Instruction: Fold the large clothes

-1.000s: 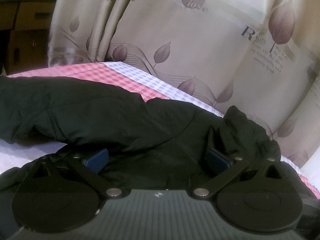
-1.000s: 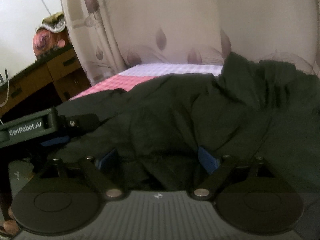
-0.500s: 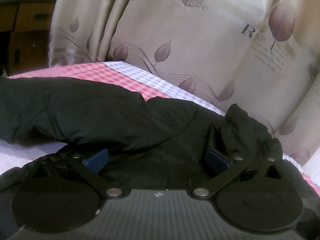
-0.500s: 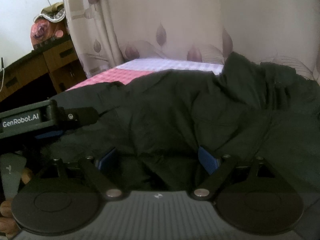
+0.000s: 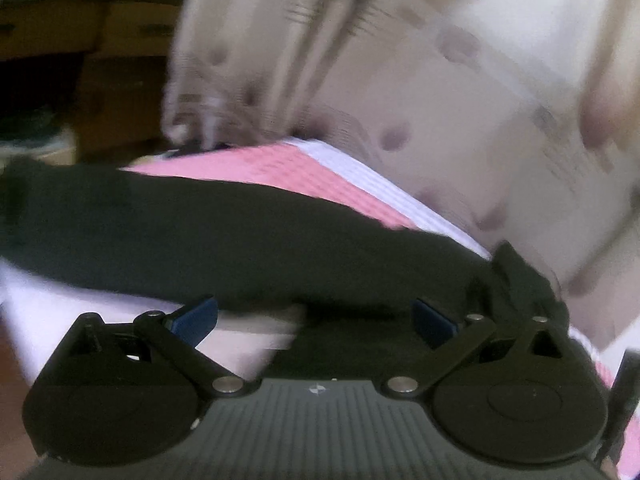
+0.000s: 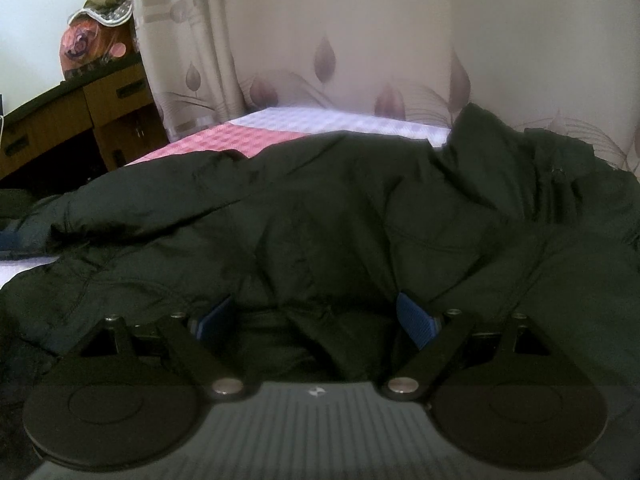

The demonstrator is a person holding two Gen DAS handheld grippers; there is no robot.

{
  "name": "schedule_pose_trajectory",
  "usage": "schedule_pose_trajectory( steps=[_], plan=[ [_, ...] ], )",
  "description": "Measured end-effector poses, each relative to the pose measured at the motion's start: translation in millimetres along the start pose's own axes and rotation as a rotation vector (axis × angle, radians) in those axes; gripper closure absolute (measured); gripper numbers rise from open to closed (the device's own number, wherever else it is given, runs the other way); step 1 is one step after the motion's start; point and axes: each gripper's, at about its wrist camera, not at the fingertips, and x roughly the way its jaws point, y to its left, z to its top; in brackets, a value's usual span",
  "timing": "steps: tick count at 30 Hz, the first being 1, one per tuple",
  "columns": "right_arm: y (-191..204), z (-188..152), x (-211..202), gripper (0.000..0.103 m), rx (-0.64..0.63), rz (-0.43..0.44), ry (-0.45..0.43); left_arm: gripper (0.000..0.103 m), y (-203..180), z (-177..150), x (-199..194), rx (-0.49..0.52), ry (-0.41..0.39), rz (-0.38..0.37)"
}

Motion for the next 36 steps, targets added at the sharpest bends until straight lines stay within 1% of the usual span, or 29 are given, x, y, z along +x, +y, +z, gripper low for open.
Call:
schedule_pose_trajectory(
  steps=[2, 4, 6, 7, 9, 10, 12, 13, 14, 16, 18, 20, 21, 22, 23, 26, 27, 29, 30, 32, 34, 36],
  plan=[
    [0.3, 0.1, -0.4, 0.015, -0.004, -0.004, -0.002, 0.001, 38.9, 8.4, -16.7, -0.078, -0.001, 0.034],
    [1.4, -0.4, -1.0, 0.015, -0.012, -0.009, -0.003, 0.001, 78.6, 15.2, -25.2, -0.152, -0.002, 0.06],
    [2.8, -0.4, -1.3, 0.015, -0.022, -0.017, -0.003, 0.002, 109.2, 21.9, -23.7, -0.199, 0.01, 0.11],
    [3.6, -0.4, -1.4, 0.015, -0.026, -0.021, -0.003, 0.003, 125.2, 24.0, -21.1, -0.236, 0.016, 0.122],
    [5.1, -0.5, -1.5, 0.015, -0.034, -0.028, -0.003, 0.004, 148.5, 27.9, -12.7, -0.276, 0.033, 0.135],
    [5.8, -0.4, -1.5, 0.015, -0.038, -0.032, -0.003, 0.007, 157.7, 29.9, -6.9, -0.291, 0.053, 0.146],
    [6.3, -0.5, -1.4, 0.015, -0.043, -0.036, -0.002, 0.008, 168.6, 31.7, 2.9, -0.295, 0.07, 0.162],
    [6.3, -0.5, -1.4, 0.015, -0.044, -0.037, -0.001, 0.01, 172.5, 32.3, 7.2, -0.294, 0.075, 0.182],
    [6.4, -0.6, -1.4, 0.015, -0.047, -0.037, -0.001, 0.012, 178.0, 32.0, 9.9, -0.302, 0.078, 0.187],
    [6.8, -0.5, -1.2, 0.015, -0.05, -0.04, -0.001, 0.015, 186.0, 33.4, 14.6, -0.306, 0.075, 0.159],
    [6.8, -0.6, -1.3, 0.015, -0.053, -0.04, 0.0, 0.021, 191.4, 34.3, 17.9, -0.328, 0.072, 0.168],
    [7.2, -0.5, -1.4, 0.015, -0.054, -0.041, -0.001, 0.037, 194.0, 35.5, 23.3, -0.344, 0.068, 0.17],
    [7.6, -0.8, -1.6, 0.015, -0.053, -0.041, -0.001, 0.04, 193.0, 37.5, 24.6, -0.333, 0.071, 0.174],
    [7.8, -0.9, -1.7, 0.015, -0.052, -0.041, -0.002, 0.047, 189.9, 39.4, 24.3, -0.319, 0.067, 0.177],
    [8.1, -0.9, -1.7, 0.015, -0.053, -0.041, -0.002, 0.05, 184.2, 40.1, 24.4, -0.296, 0.061, 0.195],
    [7.1, -0.9, -1.9, 0.015, -0.049, -0.038, -0.003, 0.056, 164.4, 43.9, 23.8, -0.216, 0.053, 0.281],
    [6.5, -0.8, -1.9, 0.015, -0.047, -0.037, -0.004, 0.057, 159.1, 45.9, 24.1, -0.207, 0.056, 0.308],
    [4.7, -0.6, -2.4, 0.015, -0.036, -0.036, -0.008, 0.061, 153.2, 53.1, 22.6, -0.228, 0.065, 0.349],
    [2.9, -0.7, -2.6, 0.015, -0.03, -0.031, -0.009, 0.064, 151.3, 56.9, 20.9, -0.237, 0.069, 0.349],
    [0.5, -0.7, -3.9, 0.015, -0.016, -0.021, -0.015, 0.065, 154.6, 63.0, 20.2, -0.266, 0.106, 0.344],
    [0.1, -0.7, -4.2, 0.015, -0.011, -0.019, -0.018, 0.065, 166.9, 63.0, 17.4, -0.319, 0.114, 0.305],
    [0.9, -0.7, -3.7, 0.015, -0.015, -0.022, -0.017, 0.066, 171.5, 64.4, 17.2, -0.323, 0.124, 0.288]
  ],
)
